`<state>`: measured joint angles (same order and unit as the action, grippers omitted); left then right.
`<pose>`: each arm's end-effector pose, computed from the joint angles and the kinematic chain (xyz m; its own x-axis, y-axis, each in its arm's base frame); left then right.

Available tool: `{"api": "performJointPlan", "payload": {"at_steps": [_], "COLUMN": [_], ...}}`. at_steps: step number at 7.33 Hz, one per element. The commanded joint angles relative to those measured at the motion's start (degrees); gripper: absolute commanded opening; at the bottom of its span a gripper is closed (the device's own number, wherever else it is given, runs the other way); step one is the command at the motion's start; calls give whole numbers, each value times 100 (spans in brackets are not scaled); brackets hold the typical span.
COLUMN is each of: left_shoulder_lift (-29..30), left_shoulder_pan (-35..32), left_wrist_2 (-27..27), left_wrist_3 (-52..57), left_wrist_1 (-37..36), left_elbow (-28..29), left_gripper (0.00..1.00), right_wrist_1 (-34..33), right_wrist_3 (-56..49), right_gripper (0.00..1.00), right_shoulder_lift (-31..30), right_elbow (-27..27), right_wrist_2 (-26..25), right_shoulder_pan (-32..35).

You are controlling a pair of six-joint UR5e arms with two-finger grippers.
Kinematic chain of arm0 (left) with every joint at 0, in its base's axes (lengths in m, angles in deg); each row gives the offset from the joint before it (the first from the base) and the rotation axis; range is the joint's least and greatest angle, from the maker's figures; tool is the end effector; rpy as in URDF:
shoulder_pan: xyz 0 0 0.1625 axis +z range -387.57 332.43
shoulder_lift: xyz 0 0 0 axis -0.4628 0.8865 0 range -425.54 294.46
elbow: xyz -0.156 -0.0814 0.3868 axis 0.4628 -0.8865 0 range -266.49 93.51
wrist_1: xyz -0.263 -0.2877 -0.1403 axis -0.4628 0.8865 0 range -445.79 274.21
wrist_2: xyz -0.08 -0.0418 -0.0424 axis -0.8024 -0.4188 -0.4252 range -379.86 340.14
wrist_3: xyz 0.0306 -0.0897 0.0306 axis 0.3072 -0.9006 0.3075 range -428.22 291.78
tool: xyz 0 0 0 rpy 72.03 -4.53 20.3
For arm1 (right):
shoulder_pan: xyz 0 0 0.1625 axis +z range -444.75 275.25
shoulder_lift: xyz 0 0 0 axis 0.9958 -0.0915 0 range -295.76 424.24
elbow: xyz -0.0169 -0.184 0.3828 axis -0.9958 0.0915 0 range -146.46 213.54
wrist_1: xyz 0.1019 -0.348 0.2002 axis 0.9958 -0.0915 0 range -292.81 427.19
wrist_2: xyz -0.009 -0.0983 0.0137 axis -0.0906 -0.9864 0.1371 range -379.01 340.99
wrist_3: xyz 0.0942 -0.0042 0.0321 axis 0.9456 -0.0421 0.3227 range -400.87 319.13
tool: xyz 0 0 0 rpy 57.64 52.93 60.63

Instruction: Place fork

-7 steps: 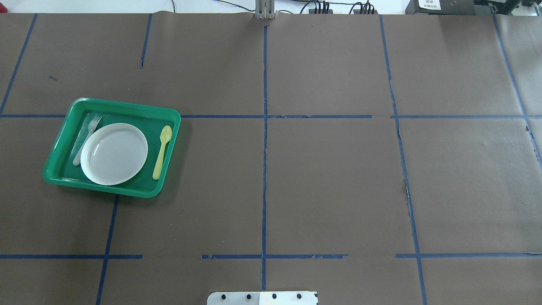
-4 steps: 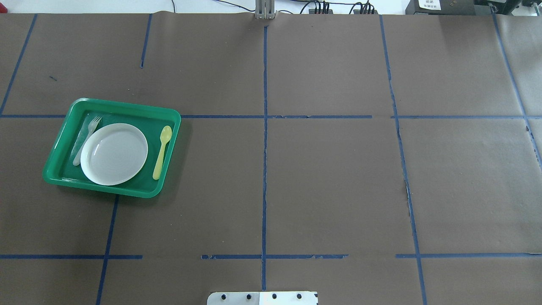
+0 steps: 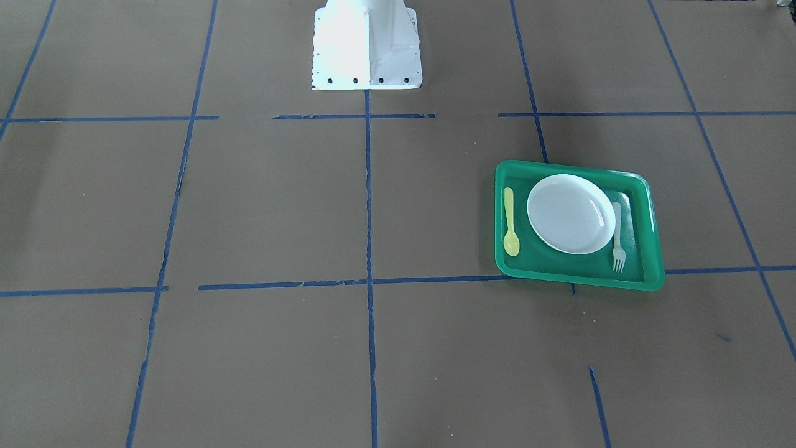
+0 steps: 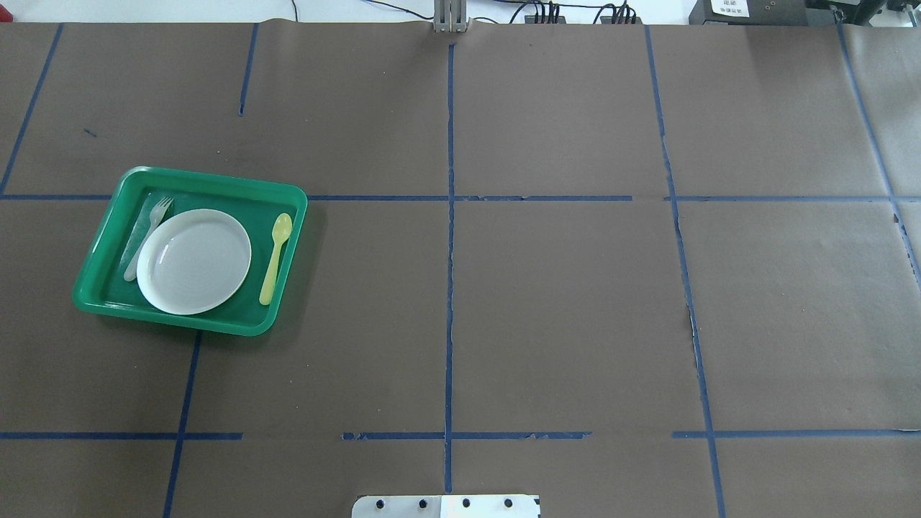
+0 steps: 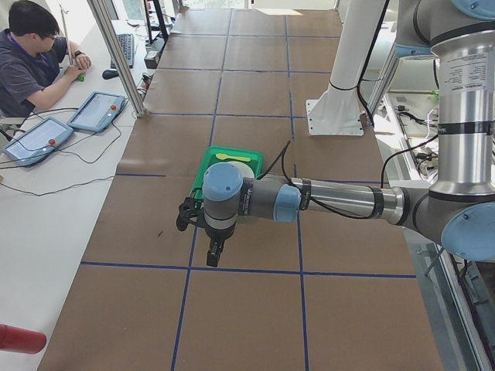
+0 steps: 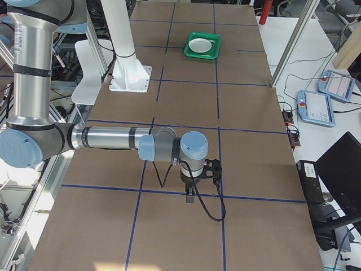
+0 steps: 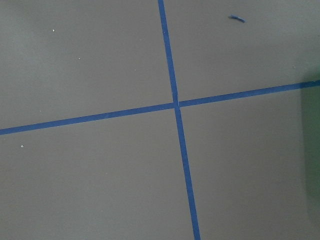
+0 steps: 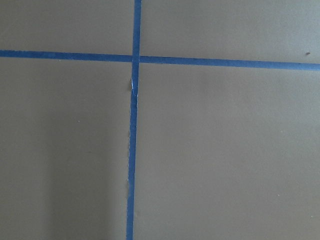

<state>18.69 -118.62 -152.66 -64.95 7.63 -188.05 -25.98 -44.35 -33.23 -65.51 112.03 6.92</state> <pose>-0.0740 -0.4564 0.6019 0.7355 0.1514 -0.6604 -0.0240 0.9799 0.1979 0.0806 -0.4322 0.6510 0.7538 -0.0206 0.6568 0.0165 0.9998 0.0124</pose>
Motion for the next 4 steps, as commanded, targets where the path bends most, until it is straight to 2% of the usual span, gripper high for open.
{"api": "performJointPlan", "payload": {"at_steps": [1,4], "left_shoulder_lift": [6,32], "left_shoulder_pan": [0,0], "left_wrist_2": [0,0], "left_wrist_3": [7,7], "left_wrist_1": [0,0], "left_elbow": [-13,-13], "left_gripper": [100,100], "right_wrist_1": [0,0], "right_wrist_3": [-4,-4], "right_gripper": [100,100], "right_shoulder_lift": [0,0], "right_elbow": [0,0], "right_wrist_2": [0,0], "right_shoulder_pan": [0,0]}}
